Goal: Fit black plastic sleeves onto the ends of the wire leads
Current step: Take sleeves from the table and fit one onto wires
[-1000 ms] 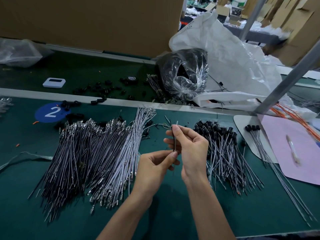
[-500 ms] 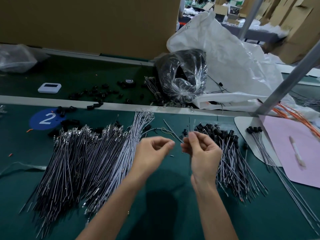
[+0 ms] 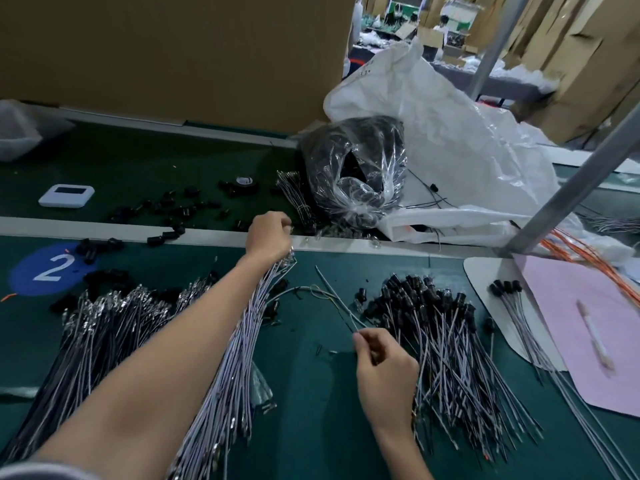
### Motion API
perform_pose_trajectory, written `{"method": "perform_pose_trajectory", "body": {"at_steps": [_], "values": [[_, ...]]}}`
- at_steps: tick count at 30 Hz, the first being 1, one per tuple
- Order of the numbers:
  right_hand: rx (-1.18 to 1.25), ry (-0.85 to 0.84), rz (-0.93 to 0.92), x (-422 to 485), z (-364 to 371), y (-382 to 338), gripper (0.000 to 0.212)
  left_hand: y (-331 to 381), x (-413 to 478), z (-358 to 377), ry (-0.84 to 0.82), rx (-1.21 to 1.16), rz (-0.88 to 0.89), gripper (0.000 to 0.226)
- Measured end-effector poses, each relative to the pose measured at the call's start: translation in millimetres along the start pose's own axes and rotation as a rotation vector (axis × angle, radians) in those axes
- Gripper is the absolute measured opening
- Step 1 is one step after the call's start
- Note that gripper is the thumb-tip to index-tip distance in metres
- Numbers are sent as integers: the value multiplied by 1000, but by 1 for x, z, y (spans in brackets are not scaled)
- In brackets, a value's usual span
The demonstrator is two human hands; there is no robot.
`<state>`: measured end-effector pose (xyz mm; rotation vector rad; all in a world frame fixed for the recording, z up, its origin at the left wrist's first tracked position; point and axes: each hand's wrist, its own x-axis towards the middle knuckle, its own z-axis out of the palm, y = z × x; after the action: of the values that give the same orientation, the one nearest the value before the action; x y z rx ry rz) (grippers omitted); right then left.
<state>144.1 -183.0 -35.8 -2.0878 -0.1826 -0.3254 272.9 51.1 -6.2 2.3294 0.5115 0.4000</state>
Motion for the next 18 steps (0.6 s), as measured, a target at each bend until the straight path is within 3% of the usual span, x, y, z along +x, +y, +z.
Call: {"method": "perform_pose_trajectory", "body": {"at_steps": [4,7,11,13,15,18], "values": [[-14,-19,-6,3,-1,3,27,1,30,13,-46,81,59,26],[-18,-25,-5,4,1,4,27,2,43,20,-92,218,48,11],[-9,-18,-7,7,1,5,30,7,48,28,-57,312,61,24],[-1,-5,-18,7,2,5,32,8,48,27,-23,318,92,13],[12,0,-19,7,2,4,30,11,44,21,44,126,105,4],[51,-10,10,9,0,4,21,27,11,2,35,-399,75,11]]}}
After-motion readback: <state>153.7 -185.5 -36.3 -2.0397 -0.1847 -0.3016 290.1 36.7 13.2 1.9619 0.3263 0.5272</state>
